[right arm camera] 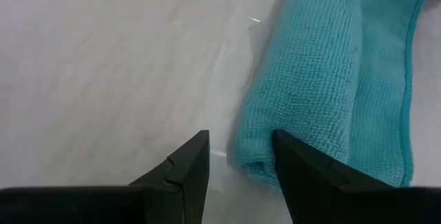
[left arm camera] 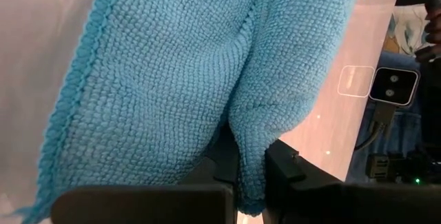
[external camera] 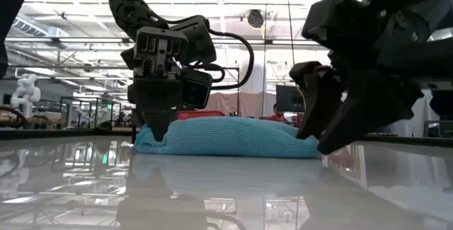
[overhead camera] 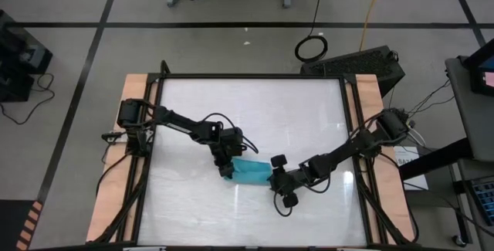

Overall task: Roll towel
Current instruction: Roll the blue microfiber towel

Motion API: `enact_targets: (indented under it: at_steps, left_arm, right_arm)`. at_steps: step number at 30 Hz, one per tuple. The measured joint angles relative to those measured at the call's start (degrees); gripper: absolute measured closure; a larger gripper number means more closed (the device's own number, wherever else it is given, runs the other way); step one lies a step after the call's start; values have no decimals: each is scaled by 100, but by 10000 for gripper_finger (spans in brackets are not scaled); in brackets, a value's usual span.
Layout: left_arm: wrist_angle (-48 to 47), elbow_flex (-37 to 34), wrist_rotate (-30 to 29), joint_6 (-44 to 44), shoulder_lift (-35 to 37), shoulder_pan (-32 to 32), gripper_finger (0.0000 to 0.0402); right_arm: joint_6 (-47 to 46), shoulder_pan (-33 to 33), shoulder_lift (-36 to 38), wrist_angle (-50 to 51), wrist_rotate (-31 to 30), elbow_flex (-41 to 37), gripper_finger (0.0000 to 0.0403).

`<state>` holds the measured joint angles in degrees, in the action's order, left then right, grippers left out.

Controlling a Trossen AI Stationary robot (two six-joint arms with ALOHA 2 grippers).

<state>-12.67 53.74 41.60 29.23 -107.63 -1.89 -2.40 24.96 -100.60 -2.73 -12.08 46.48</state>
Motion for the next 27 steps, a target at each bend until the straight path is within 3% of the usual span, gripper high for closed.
enact_targets:
  at_steps: [22, 27]
  left_arm:
    - [11, 2, 57, -13, 0, 0, 373]
    - [13, 4, 61, -13, 0, 2, 373]
  right_arm:
    - [-554, -443, -168, -153, 177, 7, 253]
    - [-670, -520, -168, -154, 203, 7, 278]
